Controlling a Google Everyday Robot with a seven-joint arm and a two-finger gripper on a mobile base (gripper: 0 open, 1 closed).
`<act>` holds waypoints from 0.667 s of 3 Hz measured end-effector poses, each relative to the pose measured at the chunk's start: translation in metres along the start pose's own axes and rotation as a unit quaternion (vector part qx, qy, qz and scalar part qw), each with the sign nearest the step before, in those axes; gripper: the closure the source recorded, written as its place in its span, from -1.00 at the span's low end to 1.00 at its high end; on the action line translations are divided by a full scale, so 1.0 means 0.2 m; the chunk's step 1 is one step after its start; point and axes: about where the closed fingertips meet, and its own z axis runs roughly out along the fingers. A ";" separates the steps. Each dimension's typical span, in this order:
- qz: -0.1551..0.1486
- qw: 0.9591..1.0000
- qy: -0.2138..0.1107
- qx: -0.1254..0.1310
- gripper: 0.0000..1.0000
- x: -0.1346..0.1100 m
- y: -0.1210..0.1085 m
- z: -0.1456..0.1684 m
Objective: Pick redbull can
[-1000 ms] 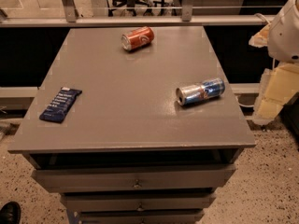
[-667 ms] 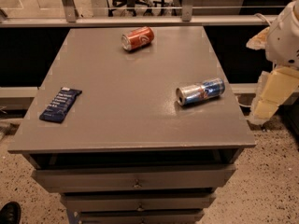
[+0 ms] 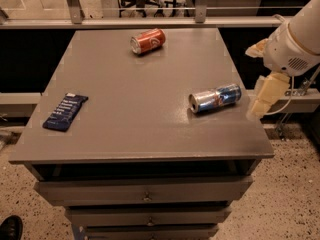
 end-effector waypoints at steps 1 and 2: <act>0.002 1.000 -0.015 -0.021 -1.00 -0.01 -0.10 0.18; 0.012 0.998 -0.025 -0.048 -0.95 -0.03 -0.17 0.35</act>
Offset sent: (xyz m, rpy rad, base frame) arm 0.0721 0.0228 -0.0694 0.0990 0.0975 0.0325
